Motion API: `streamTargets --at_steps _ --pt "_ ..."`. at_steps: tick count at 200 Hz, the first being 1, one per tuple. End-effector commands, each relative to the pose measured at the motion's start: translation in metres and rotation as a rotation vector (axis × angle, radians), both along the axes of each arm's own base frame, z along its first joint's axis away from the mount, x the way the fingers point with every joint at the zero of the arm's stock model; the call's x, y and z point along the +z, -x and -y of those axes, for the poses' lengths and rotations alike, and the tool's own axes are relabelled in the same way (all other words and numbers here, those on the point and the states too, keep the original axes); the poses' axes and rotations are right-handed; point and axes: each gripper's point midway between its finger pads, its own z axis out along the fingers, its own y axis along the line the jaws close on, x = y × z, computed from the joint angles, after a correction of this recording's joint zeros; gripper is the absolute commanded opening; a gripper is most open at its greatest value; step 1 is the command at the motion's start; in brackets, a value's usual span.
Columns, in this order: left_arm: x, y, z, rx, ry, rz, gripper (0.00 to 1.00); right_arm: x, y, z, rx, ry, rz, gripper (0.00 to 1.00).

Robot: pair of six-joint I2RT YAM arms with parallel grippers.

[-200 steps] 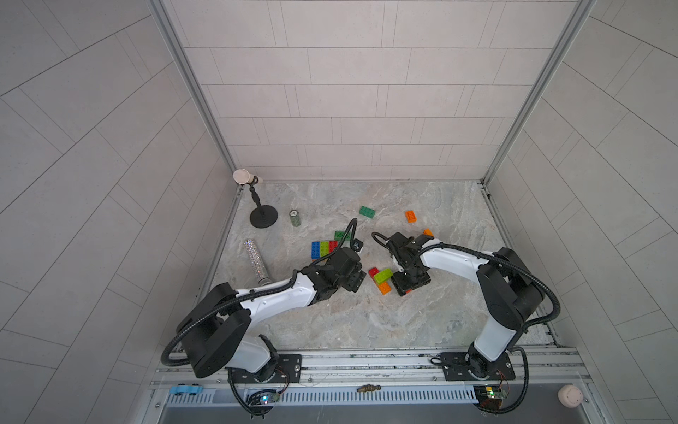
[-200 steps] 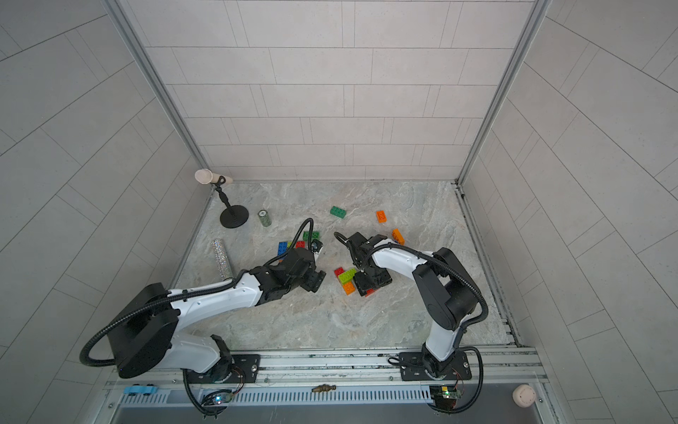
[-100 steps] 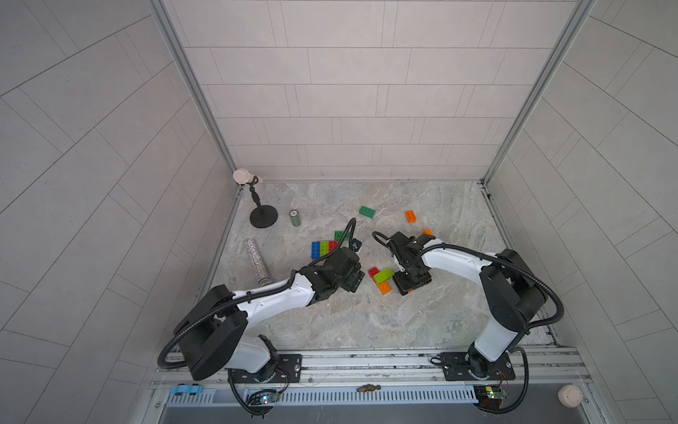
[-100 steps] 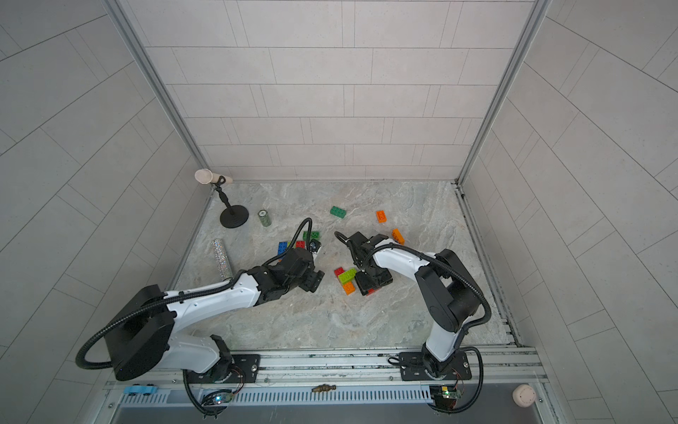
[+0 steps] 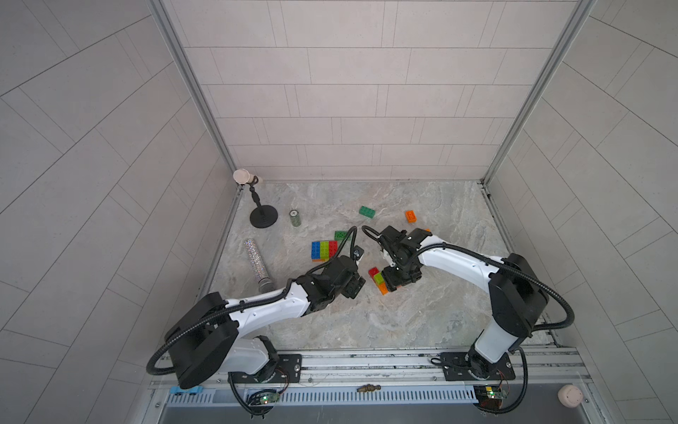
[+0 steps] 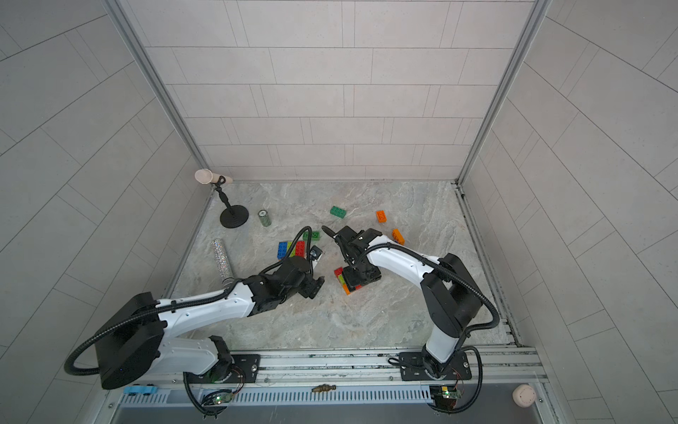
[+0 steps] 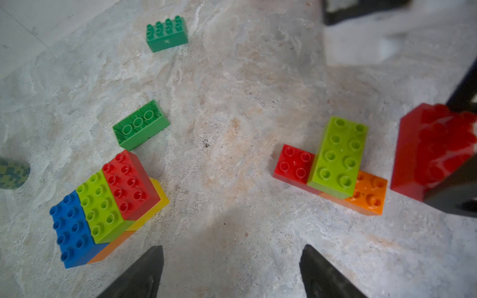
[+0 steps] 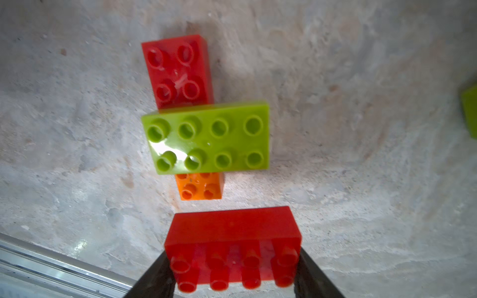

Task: Assemble a rectangle with lego
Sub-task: Pick up the lego brick from the center of the board, then assemble the lego brick with the lego brick.

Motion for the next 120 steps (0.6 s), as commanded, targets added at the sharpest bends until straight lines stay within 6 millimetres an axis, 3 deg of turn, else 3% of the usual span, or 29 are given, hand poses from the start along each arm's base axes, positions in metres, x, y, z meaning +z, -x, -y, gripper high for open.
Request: streamTargets --at_steps 1,51,120 --pt "0.008 -0.002 0.001 -0.035 0.01 0.11 0.88 -0.005 0.001 -0.005 -0.021 0.016 -0.029 0.54" --pt "0.008 0.002 0.006 -0.078 0.077 0.161 0.88 -0.011 -0.004 -0.012 -0.014 0.025 -0.037 0.52" --pt "0.004 0.003 0.012 -0.1 0.078 0.141 0.87 -0.017 -0.007 -0.007 -0.007 0.074 -0.044 0.49"
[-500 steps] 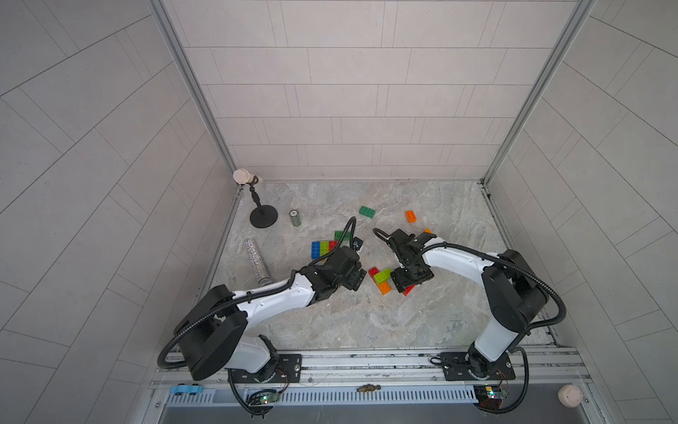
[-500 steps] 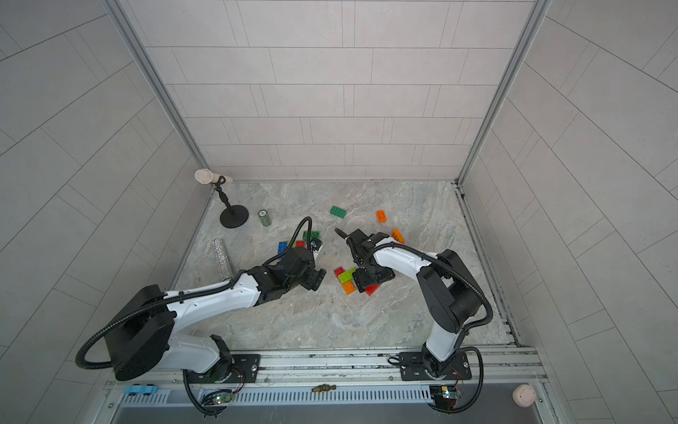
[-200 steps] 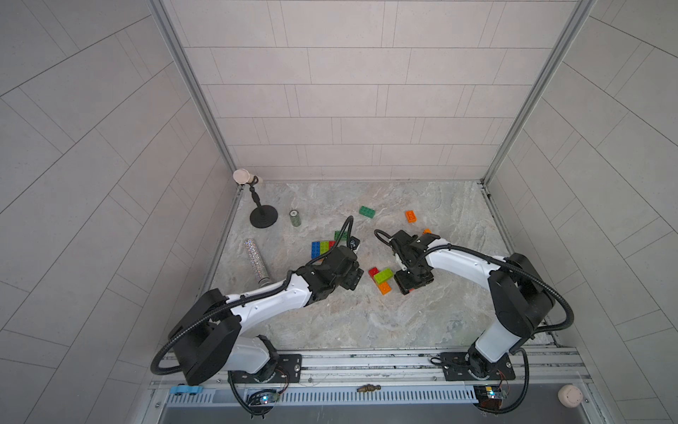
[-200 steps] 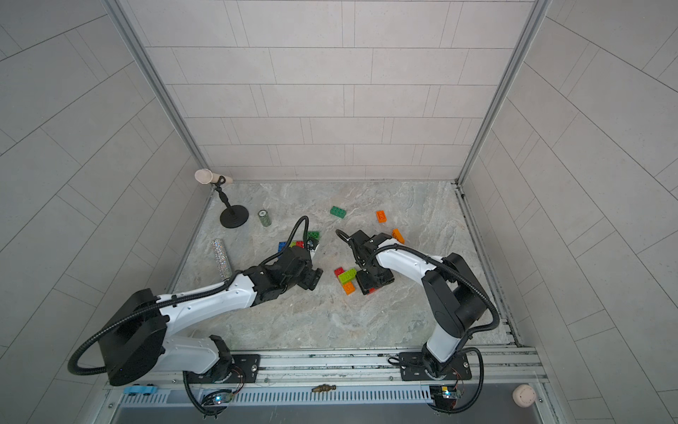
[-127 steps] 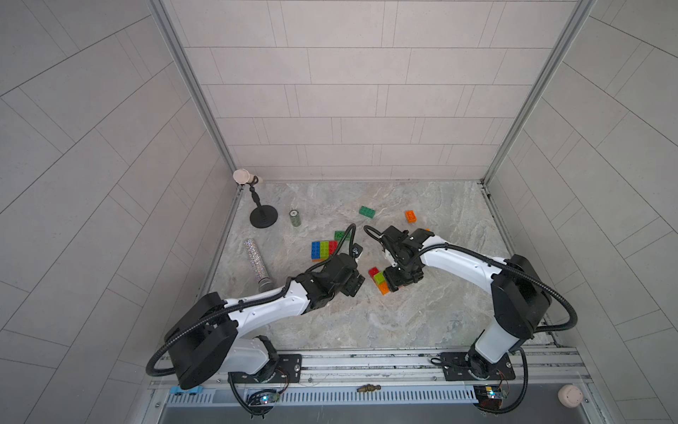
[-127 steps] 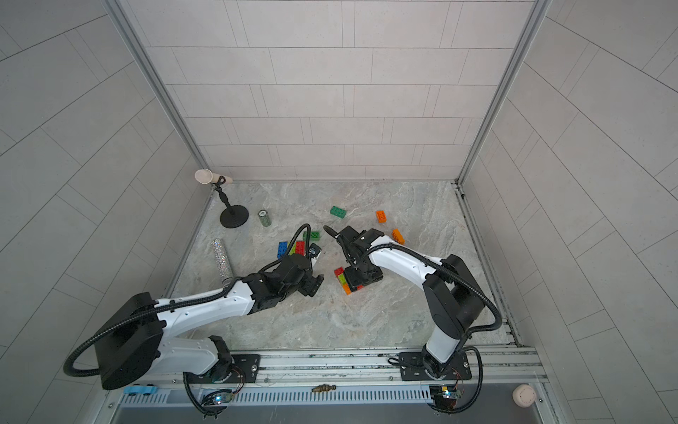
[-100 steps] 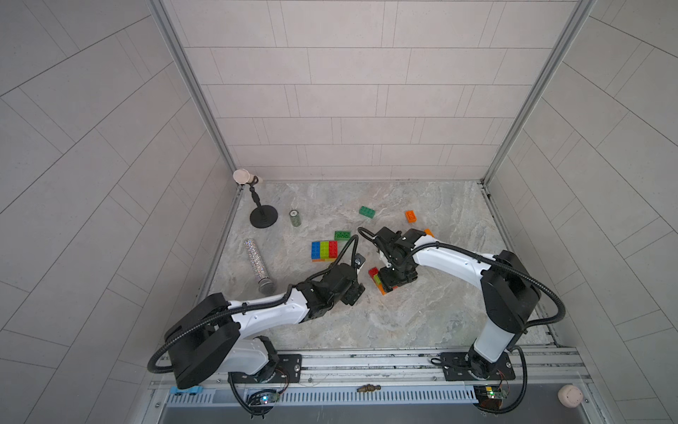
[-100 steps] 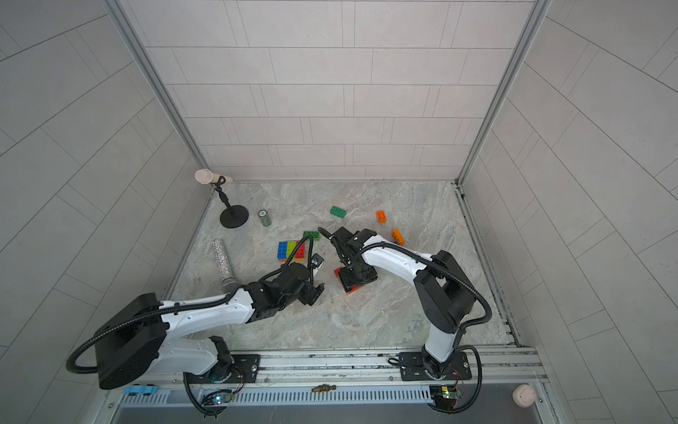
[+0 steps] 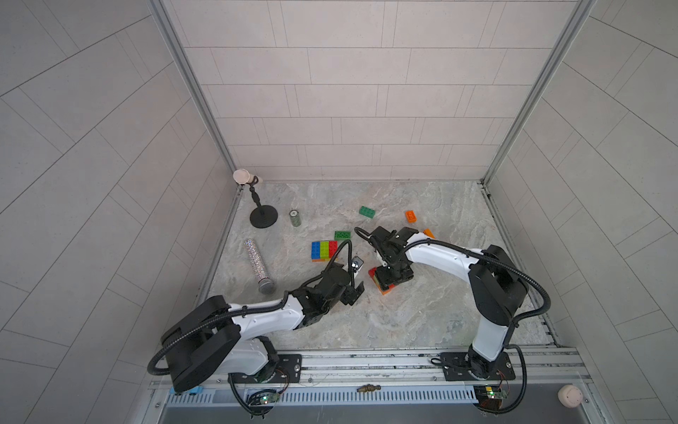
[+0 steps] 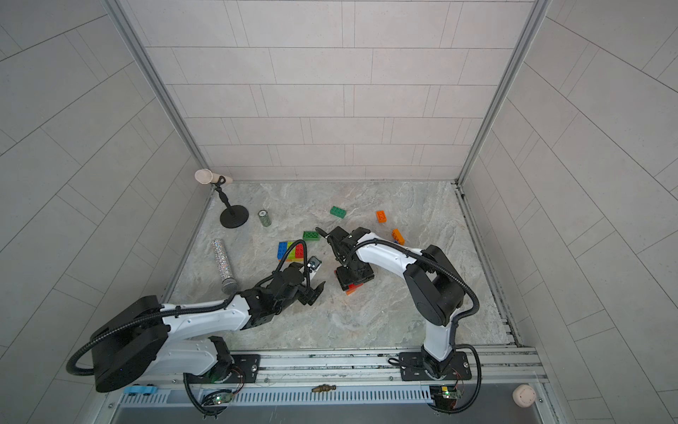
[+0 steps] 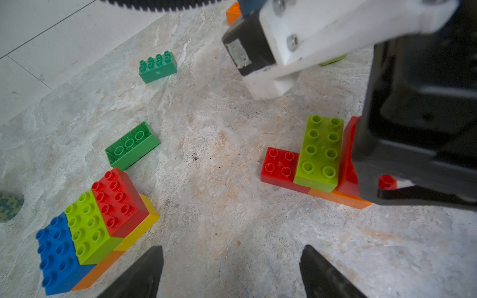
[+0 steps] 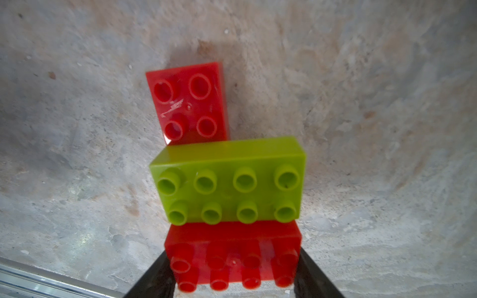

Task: Assemble a rectangle with lego
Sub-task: Assemble the lego brick with the lego brick.

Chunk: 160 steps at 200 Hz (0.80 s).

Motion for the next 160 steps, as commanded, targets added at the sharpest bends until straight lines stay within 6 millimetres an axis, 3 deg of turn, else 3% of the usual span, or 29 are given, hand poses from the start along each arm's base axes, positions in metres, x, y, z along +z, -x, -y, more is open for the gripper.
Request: streamTargets --at_steps 1,160 --pt "0.005 -0.0016 0.0056 -0.02 0.013 0.019 0.87 -0.0003 0.0004 0.0045 0.003 0.04 -0.007 0.49" --pt "0.007 -0.0011 0.0068 -0.026 0.017 0.02 0.87 -0.0092 0.0035 0.0063 -0.058 0.111 -0.023 0.43"
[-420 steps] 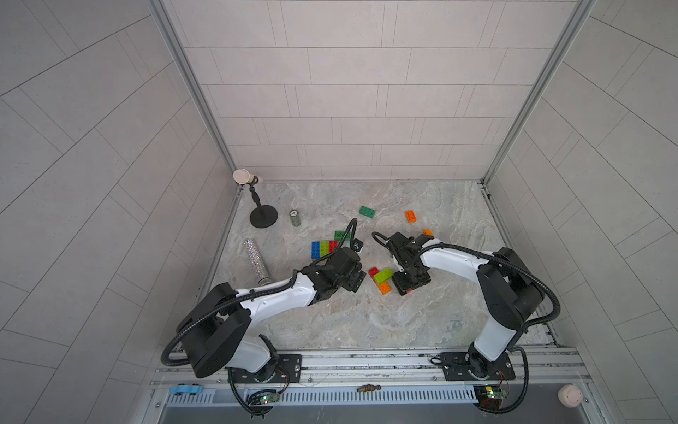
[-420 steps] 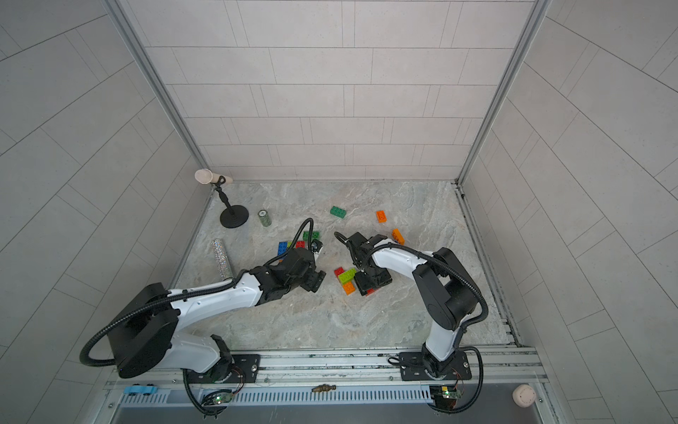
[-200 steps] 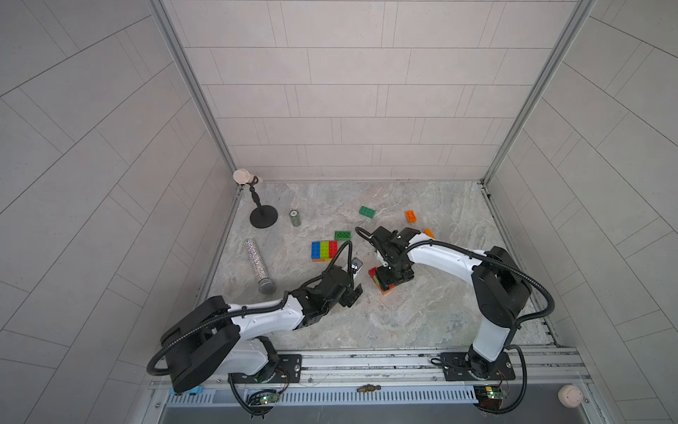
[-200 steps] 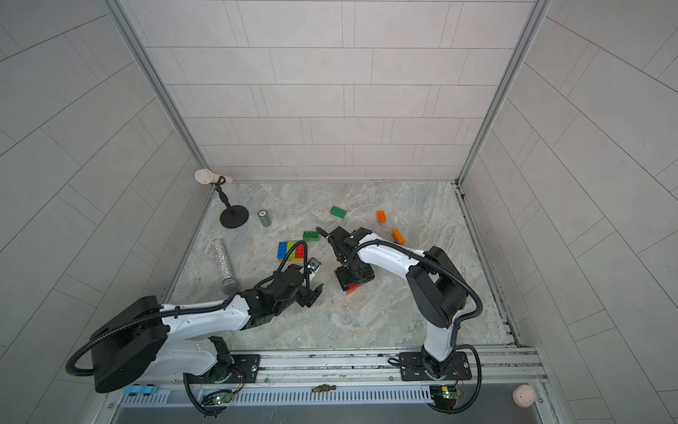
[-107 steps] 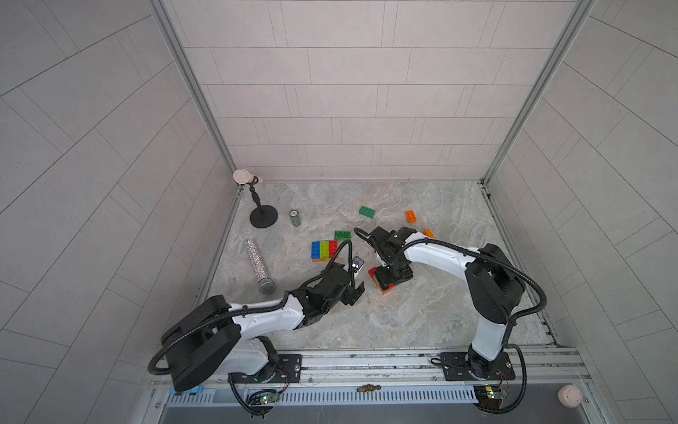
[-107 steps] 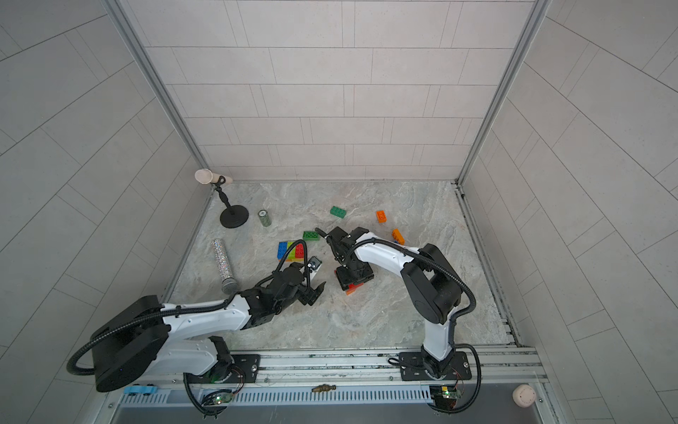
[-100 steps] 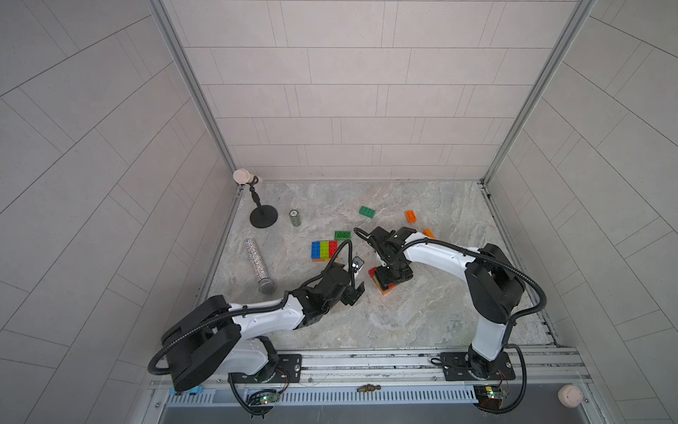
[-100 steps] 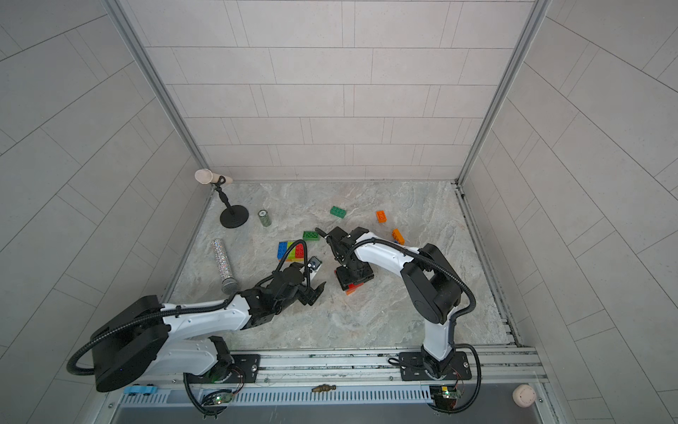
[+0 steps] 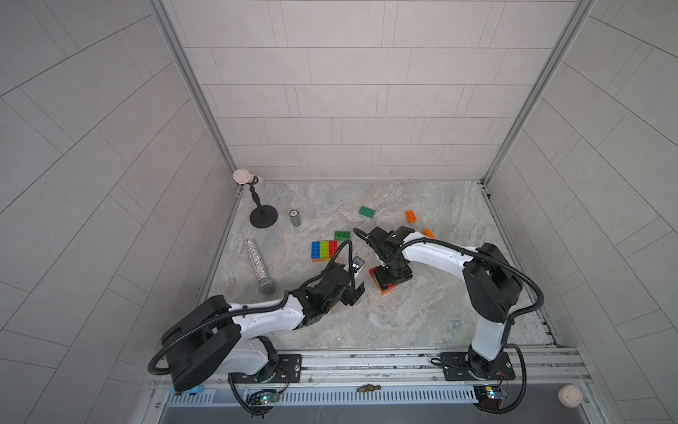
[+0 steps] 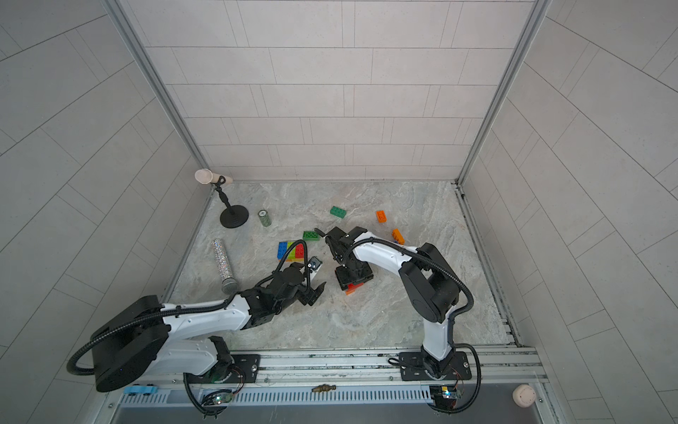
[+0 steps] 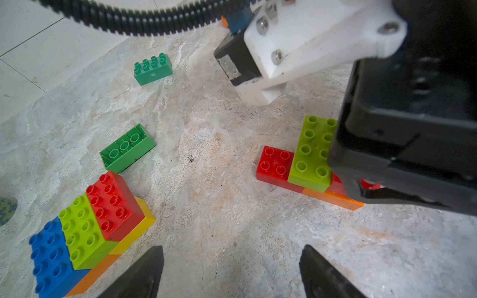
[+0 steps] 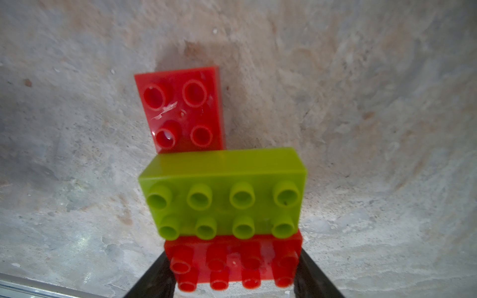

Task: Assemble a rectangle with lego
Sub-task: Assemble the lego brick with the lego brick.

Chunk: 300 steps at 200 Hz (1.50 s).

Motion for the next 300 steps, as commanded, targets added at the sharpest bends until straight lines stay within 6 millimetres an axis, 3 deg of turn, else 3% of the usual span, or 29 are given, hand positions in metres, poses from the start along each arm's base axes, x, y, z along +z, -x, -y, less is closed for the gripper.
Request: streamTargets --at_steps 1,127,189,231,255,300 --pt "0.007 -0.003 0.004 -0.008 0.014 0.023 0.87 -0.006 0.005 0.007 -0.032 0.072 -0.016 0.43" --pt "0.015 -0.002 0.001 0.005 0.052 0.047 0.87 -0.025 0.011 0.006 -0.118 0.139 -0.051 0.32" --pt "0.013 -0.002 -0.002 0.017 0.052 0.05 0.87 -0.052 0.01 0.012 -0.139 0.163 -0.097 0.21" --pt "0.013 -0.002 -0.002 0.018 0.05 0.05 0.87 -0.058 0.009 0.01 -0.139 0.157 -0.104 0.19" --pt "0.015 -0.003 -0.002 0.02 0.05 0.053 0.87 -0.046 0.004 0.004 -0.123 0.127 -0.088 0.3" --pt "0.022 -0.001 0.002 0.002 0.062 0.047 0.87 -0.016 0.0 -0.002 -0.106 0.069 -0.045 0.67"
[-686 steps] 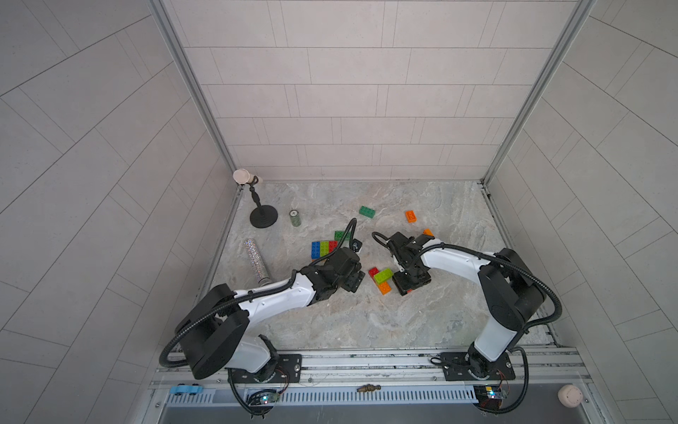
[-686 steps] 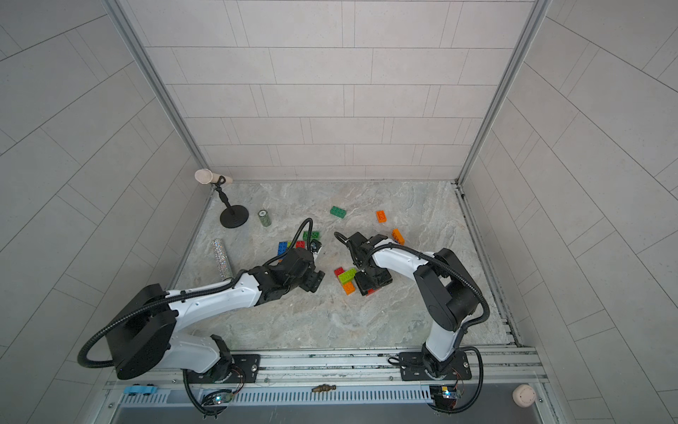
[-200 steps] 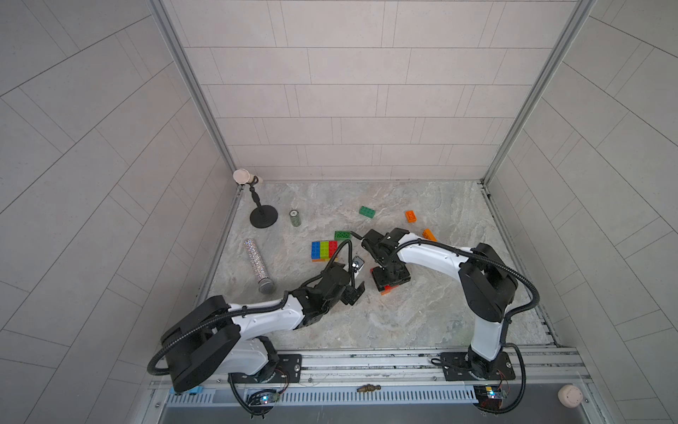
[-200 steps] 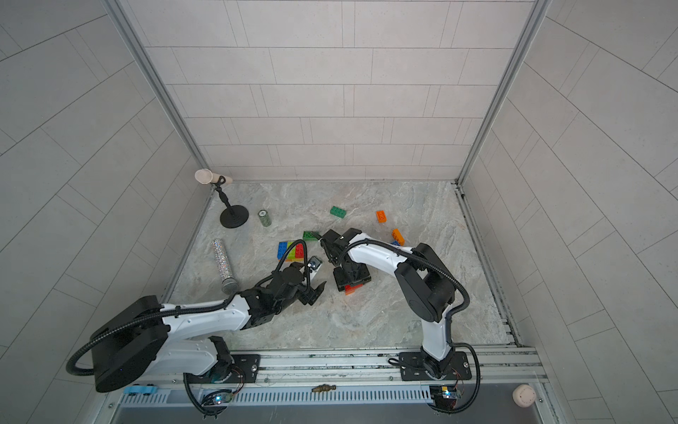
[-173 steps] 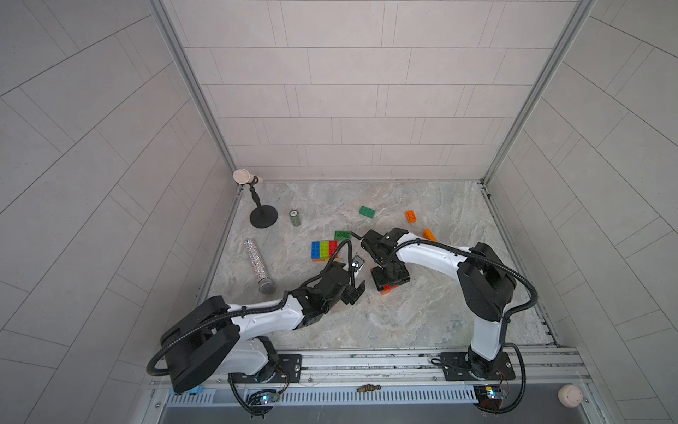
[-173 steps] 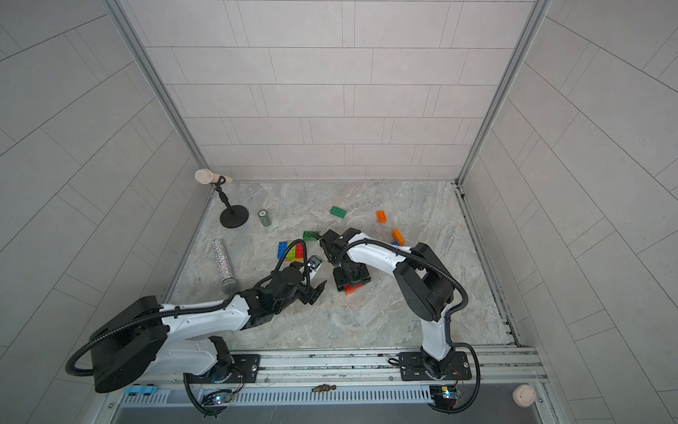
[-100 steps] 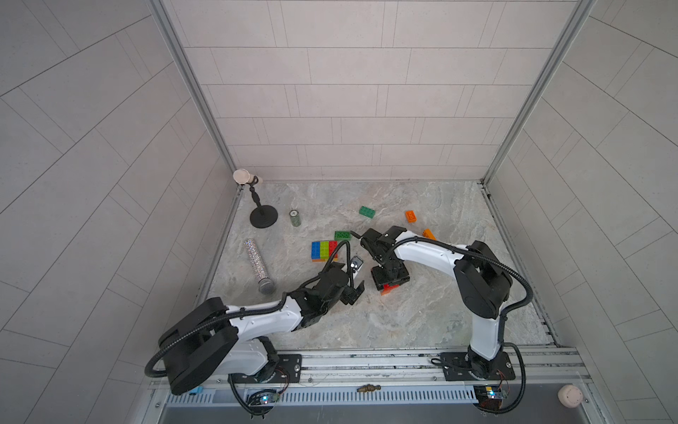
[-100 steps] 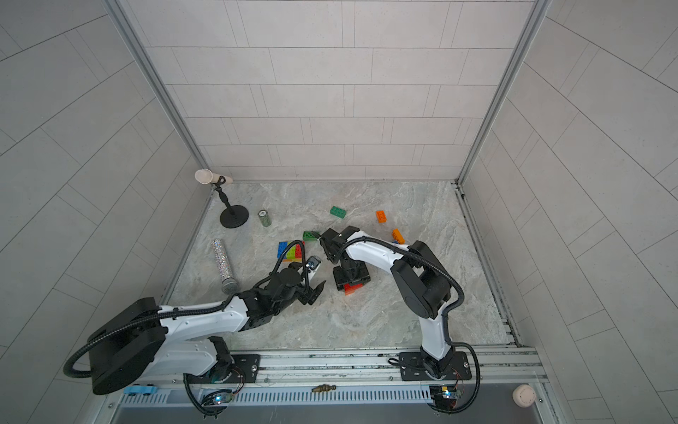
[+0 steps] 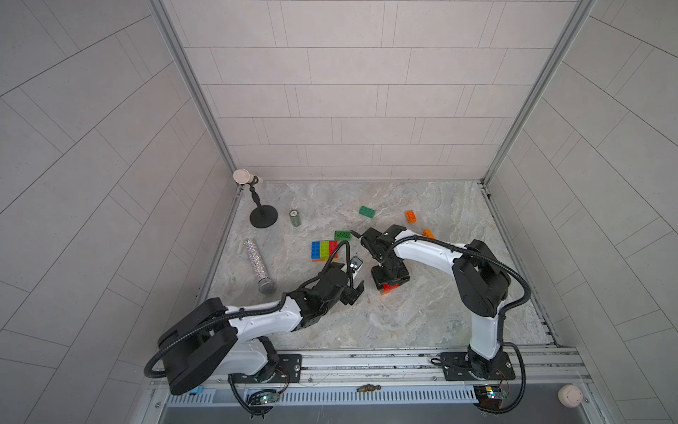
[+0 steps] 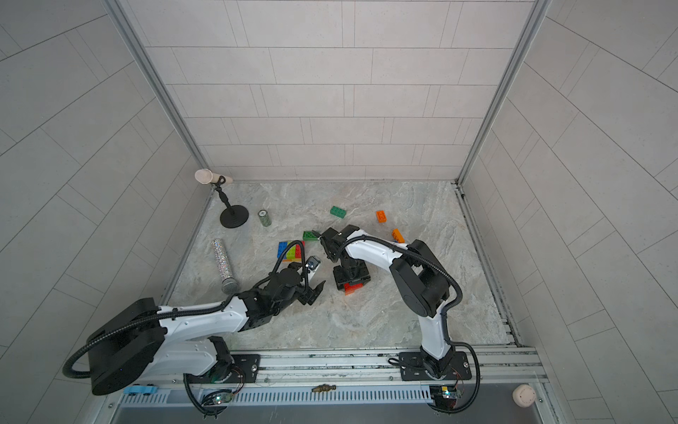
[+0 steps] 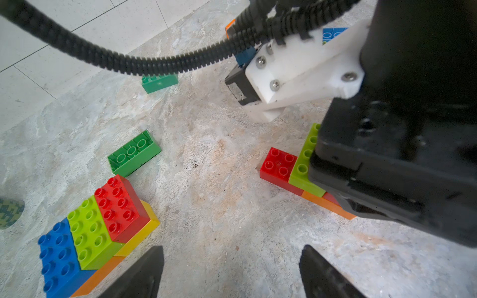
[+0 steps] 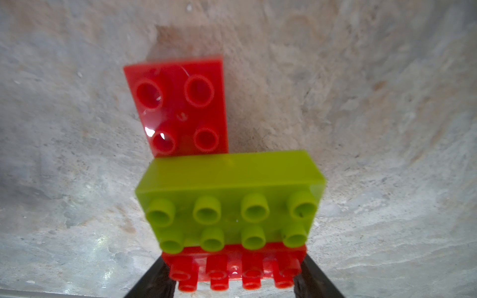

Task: Assemble a rectangle with lego
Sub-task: Assemble the lego brick with the lego brick.

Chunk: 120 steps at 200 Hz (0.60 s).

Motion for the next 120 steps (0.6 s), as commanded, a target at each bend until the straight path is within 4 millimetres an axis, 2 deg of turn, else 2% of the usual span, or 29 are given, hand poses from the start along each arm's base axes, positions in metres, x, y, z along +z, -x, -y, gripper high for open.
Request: streamTargets --at_steps 1,38,63,81,100,120 --pt "0.014 -0.001 0.003 -0.006 0.029 0.018 0.87 -0.01 -0.004 0.002 0.001 0.009 0.019 0.68" --pt "0.018 0.001 0.008 -0.029 0.036 0.008 0.87 0.01 -0.004 0.001 0.012 -0.017 0.053 0.82" --pt "0.019 0.0 0.01 -0.033 0.034 0.004 0.86 0.016 -0.002 0.002 0.024 -0.029 0.055 0.89" --pt "0.023 -0.001 0.011 -0.033 0.032 0.004 0.86 0.026 -0.001 0.003 0.031 -0.042 0.065 0.91" --pt "0.033 -0.005 0.009 -0.004 0.04 0.019 0.86 0.047 -0.002 0.004 0.032 -0.083 0.09 0.91" --pt "0.046 -0.014 0.004 0.044 0.04 0.05 0.87 0.069 -0.012 0.019 -0.007 -0.126 0.136 0.89"
